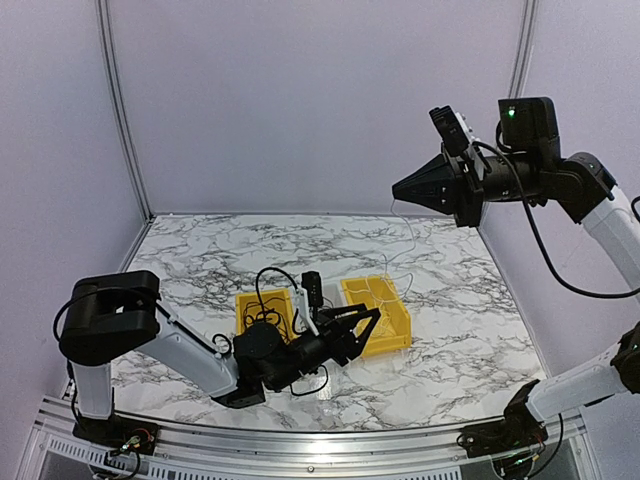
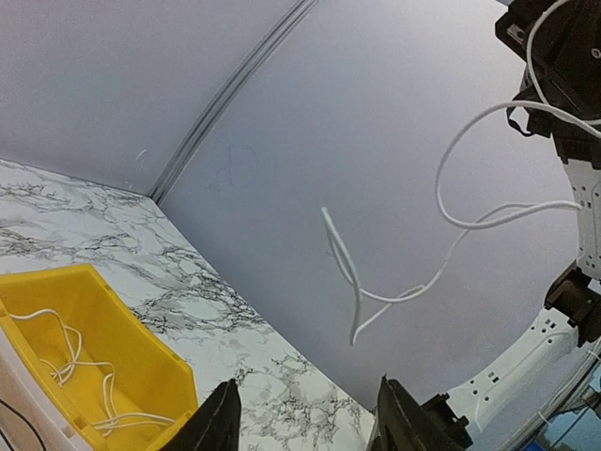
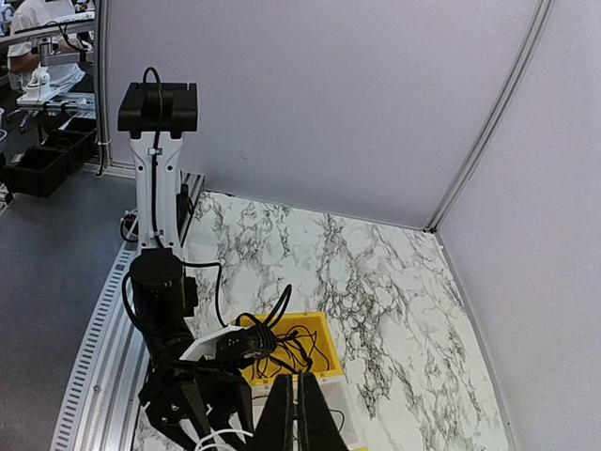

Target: Untangle the cables

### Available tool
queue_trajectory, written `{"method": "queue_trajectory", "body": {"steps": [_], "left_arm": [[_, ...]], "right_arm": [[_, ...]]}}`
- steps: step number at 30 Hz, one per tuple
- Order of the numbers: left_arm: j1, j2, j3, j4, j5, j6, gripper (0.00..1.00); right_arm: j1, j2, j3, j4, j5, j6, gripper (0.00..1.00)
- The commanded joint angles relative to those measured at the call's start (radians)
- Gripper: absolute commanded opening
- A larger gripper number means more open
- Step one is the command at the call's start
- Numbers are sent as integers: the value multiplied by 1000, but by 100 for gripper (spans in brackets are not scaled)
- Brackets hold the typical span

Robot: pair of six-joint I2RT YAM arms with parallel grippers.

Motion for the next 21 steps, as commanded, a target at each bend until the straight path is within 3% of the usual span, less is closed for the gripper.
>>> {"method": "queue_trajectory", "body": {"steps": [1, 5, 15, 18, 21], "left_arm": [[-9, -47, 14, 29, 42, 49, 53], [-9, -43, 23, 56, 30, 44, 52], [16, 3, 82, 113, 36, 4, 32], [20, 16, 104, 109, 43, 0, 24], [26, 30, 122, 99, 47, -7, 7]], "right_arm": [[9, 1, 12, 18, 12, -8, 0], [8, 4, 11, 22, 7, -5, 0], [8, 4, -1, 26, -4, 2, 0], [8, 0, -7, 28, -4, 2, 0], [8, -3, -7, 28, -3, 1, 0]]}}
